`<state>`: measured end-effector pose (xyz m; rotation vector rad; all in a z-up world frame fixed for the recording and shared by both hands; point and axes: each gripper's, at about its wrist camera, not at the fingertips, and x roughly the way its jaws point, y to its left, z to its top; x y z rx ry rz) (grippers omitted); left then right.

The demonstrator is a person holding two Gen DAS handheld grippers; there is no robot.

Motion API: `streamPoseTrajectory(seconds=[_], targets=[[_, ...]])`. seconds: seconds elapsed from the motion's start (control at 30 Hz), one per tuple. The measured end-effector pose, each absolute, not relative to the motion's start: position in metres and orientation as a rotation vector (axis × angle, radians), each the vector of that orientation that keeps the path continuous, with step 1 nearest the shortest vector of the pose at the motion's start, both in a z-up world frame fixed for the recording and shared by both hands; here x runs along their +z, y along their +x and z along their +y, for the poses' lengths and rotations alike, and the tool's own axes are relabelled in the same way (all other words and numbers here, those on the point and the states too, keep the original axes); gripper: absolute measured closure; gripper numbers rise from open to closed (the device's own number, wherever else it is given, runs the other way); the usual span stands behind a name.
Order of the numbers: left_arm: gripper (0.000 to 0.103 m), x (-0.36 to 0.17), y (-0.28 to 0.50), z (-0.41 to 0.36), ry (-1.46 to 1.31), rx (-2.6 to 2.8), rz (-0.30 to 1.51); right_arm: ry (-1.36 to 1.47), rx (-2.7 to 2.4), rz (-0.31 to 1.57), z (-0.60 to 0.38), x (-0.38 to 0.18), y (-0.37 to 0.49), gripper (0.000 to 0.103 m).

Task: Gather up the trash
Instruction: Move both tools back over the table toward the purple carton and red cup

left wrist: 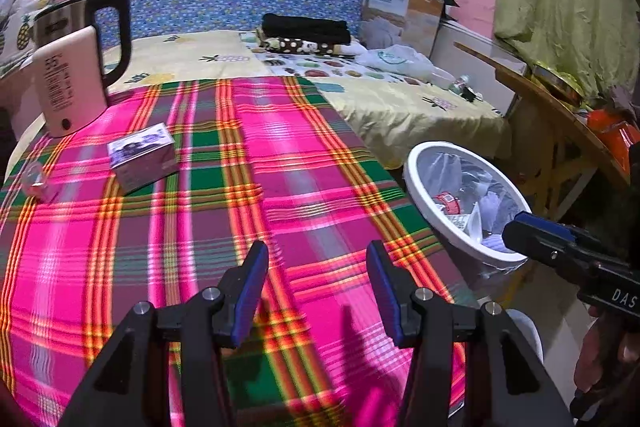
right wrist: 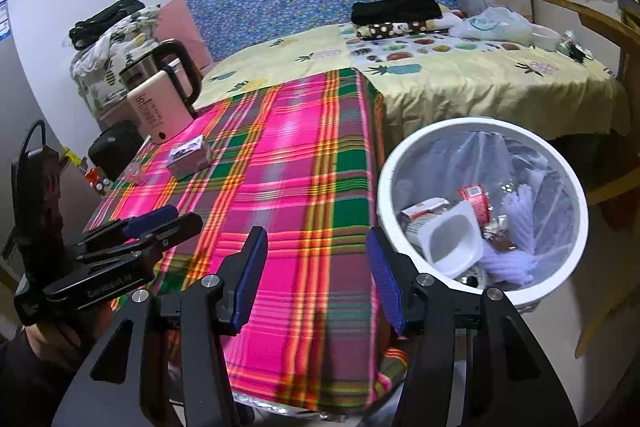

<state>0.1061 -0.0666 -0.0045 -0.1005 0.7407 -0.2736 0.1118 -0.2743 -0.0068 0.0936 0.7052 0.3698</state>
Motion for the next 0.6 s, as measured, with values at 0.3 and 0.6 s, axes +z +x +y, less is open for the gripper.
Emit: streamPoseTrajectory(seconds=[0.3,0.6], targets=[[0.05,-0.006,0.097,-0.033,-0.125,-0.206,0.738,0.065,0.428,0.709,-0.246,-0.005,0.112,0.05],[0.05,-0.011,0.094,0.01,-0.164,-0.119,0.737,0.026,0.474,0.723,-0.215,-0.005,0.12,0.05]])
